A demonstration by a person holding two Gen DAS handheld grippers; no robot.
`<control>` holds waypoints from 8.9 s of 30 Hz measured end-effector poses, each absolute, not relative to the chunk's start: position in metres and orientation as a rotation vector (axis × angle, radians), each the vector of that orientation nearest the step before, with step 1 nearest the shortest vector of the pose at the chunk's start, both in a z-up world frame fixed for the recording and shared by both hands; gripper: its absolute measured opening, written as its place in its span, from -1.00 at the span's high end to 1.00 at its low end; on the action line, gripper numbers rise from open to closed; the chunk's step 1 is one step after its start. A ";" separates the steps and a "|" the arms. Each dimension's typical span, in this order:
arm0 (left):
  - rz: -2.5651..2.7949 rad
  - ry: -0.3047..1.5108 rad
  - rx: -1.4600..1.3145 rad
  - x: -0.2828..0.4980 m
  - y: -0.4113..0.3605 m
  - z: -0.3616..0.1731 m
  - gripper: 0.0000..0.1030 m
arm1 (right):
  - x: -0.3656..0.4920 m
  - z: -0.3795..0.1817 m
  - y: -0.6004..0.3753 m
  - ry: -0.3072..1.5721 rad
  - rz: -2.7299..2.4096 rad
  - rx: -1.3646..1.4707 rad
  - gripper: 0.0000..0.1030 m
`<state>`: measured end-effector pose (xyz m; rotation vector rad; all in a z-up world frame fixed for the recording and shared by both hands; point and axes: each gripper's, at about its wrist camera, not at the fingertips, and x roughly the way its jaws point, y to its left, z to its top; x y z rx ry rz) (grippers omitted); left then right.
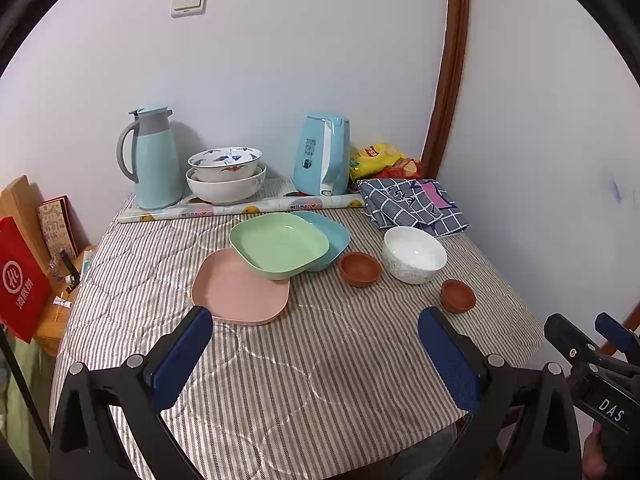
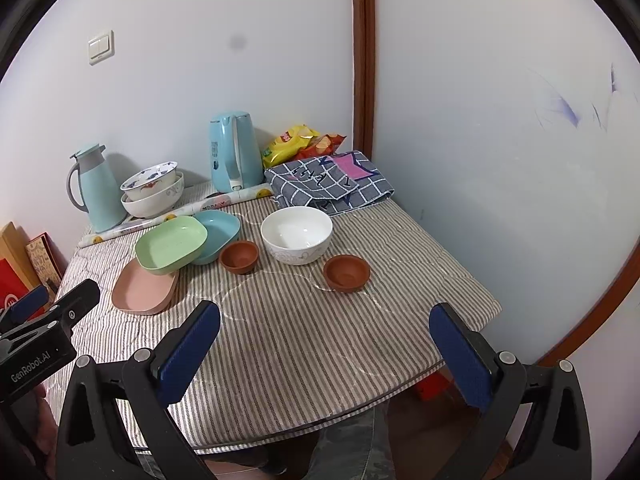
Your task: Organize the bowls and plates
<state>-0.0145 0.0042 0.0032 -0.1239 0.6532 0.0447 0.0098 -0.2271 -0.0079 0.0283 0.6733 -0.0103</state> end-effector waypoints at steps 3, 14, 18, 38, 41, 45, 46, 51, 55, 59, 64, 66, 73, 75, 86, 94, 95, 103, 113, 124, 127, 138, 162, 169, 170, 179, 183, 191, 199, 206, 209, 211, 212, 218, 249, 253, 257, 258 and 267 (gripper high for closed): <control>0.045 0.651 -0.123 -0.017 0.004 0.003 -1.00 | 0.009 -0.007 -0.227 0.672 -0.011 0.030 -1.00; 0.048 0.649 -0.125 -0.019 0.003 0.002 -1.00 | 0.008 -0.006 -0.226 0.669 -0.010 0.031 -1.00; 0.049 0.649 -0.124 -0.019 0.003 0.002 -1.00 | 0.007 -0.006 -0.226 0.669 -0.009 0.033 -1.00; 0.054 0.647 -0.123 -0.022 0.006 0.002 -1.00 | 0.007 -0.007 -0.228 0.662 -0.009 0.040 -1.00; 0.054 0.647 -0.123 -0.023 0.006 0.002 -1.00 | 0.005 -0.006 -0.228 0.660 -0.008 0.040 -1.00; 0.053 0.647 -0.123 -0.023 0.006 0.002 -1.00 | 0.004 -0.006 -0.227 0.657 -0.010 0.040 -1.00; 0.053 0.647 -0.123 -0.023 0.006 0.002 -1.00 | 0.004 -0.006 -0.226 0.655 -0.011 0.039 -1.00; 0.053 0.647 -0.123 -0.023 0.007 0.003 -1.00 | 0.003 -0.005 -0.226 0.652 -0.009 0.039 -1.00; 0.053 0.648 -0.121 -0.023 0.007 0.003 -1.00 | 0.002 -0.004 -0.226 0.650 -0.007 0.043 -1.00; 0.050 0.649 -0.117 -0.022 0.007 0.004 -1.00 | 0.001 -0.004 -0.226 0.647 -0.008 0.041 -1.00; 0.049 0.652 -0.111 -0.019 0.007 0.004 -1.00 | 0.001 -0.004 -0.224 0.643 -0.008 0.038 -0.99; 0.050 0.652 -0.111 -0.018 0.009 0.004 -1.00 | 0.002 -0.004 -0.224 0.645 -0.006 0.039 -0.99; 0.052 0.656 -0.119 -0.012 0.015 0.004 -1.00 | 0.008 -0.004 -0.221 0.651 -0.003 0.039 -1.00; 0.057 0.660 -0.121 -0.009 0.018 0.004 -1.00 | 0.010 -0.003 -0.220 0.654 0.004 0.043 -0.99; 0.094 0.708 -0.162 0.023 0.050 -0.009 -1.00 | 0.036 -0.007 -0.201 0.670 0.073 0.063 -1.00; 0.109 0.729 -0.170 0.056 0.067 -0.010 -0.98 | 0.072 -0.006 -0.187 0.687 0.100 0.066 -0.99; 0.112 0.731 -0.171 0.060 0.069 -0.010 -0.98 | 0.077 -0.006 -0.186 0.686 0.103 0.071 -0.99; 0.152 0.752 -0.172 0.093 0.091 -0.016 -0.94 | 0.124 -0.016 -0.169 0.708 0.144 0.105 -0.97; 0.206 0.840 -0.187 0.137 0.122 -0.051 -0.79 | 0.175 -0.051 -0.142 0.788 0.201 0.102 -0.84; 0.197 0.899 -0.204 0.188 0.138 -0.077 -0.46 | 0.228 -0.087 -0.119 0.869 0.222 0.083 -0.61; 0.185 0.910 -0.183 0.203 0.135 -0.084 -0.42 | 0.241 -0.096 -0.113 0.890 0.233 0.082 -0.51; 0.160 0.956 -0.192 0.243 0.136 -0.109 -0.07 | 0.272 -0.126 -0.088 0.966 0.298 0.090 -0.39; 0.064 0.967 -0.261 0.244 0.137 -0.117 0.84 | 0.284 -0.153 -0.055 1.010 0.315 0.029 0.78; 0.050 0.920 -0.264 0.222 0.130 -0.091 0.85 | 0.263 -0.124 -0.064 0.940 0.302 0.042 0.80; 0.050 0.912 -0.263 0.217 0.129 -0.087 0.85 | 0.259 -0.121 -0.065 0.933 0.302 0.045 0.80; 0.049 0.870 -0.266 0.182 0.125 -0.063 0.84 | 0.223 -0.091 -0.076 0.879 0.302 0.067 0.80; 0.045 0.859 -0.277 0.171 0.123 -0.058 0.84 | 0.210 -0.083 -0.080 0.866 0.307 0.074 0.80; 0.036 0.850 -0.303 0.148 0.120 -0.056 0.84 | 0.188 -0.073 -0.082 0.842 0.284 0.053 0.80; 0.041 0.845 -0.325 0.133 0.126 -0.056 0.84 | 0.173 -0.071 -0.079 0.829 0.291 0.056 0.81; 0.059 0.844 -0.330 0.122 0.131 -0.061 0.84 | 0.165 -0.074 -0.074 0.832 0.302 0.050 0.81; 0.067 0.845 -0.343 0.117 0.136 -0.066 0.84 | 0.162 -0.077 -0.071 0.832 0.314 0.052 0.81; 0.071 0.853 -0.344 0.116 0.138 -0.069 0.84 | 0.160 -0.081 -0.070 0.834 0.320 0.054 0.81; 0.074 0.856 -0.346 0.114 0.139 -0.071 0.84 | 0.159 -0.083 -0.068 0.839 0.320 0.053 0.81; 0.100 0.872 -0.363 0.109 0.149 -0.082 0.84 | 0.158 -0.093 -0.057 0.857 0.337 0.039 0.81; 0.222 0.990 -0.386 0.130 0.190 -0.138 0.84 | 0.199 -0.150 0.001 0.978 0.409 -0.046 0.81; 0.217 0.987 -0.375 0.136 0.190 -0.139 0.83 | 0.209 -0.155 0.005 0.978 0.403 -0.067 0.81; 0.206 0.989 -0.367 0.142 0.189 -0.140 0.81 | 0.218 -0.159 0.007 0.979 0.392 -0.096 0.80; 0.201 0.989 -0.368 0.143 0.189 -0.141 0.80 | 0.220 -0.160 0.008 0.980 0.390 -0.098 0.80; 0.190 1.006 -0.376 0.149 0.187 -0.147 0.73 | 0.237 -0.162 0.015 0.953 0.396 -0.127 0.74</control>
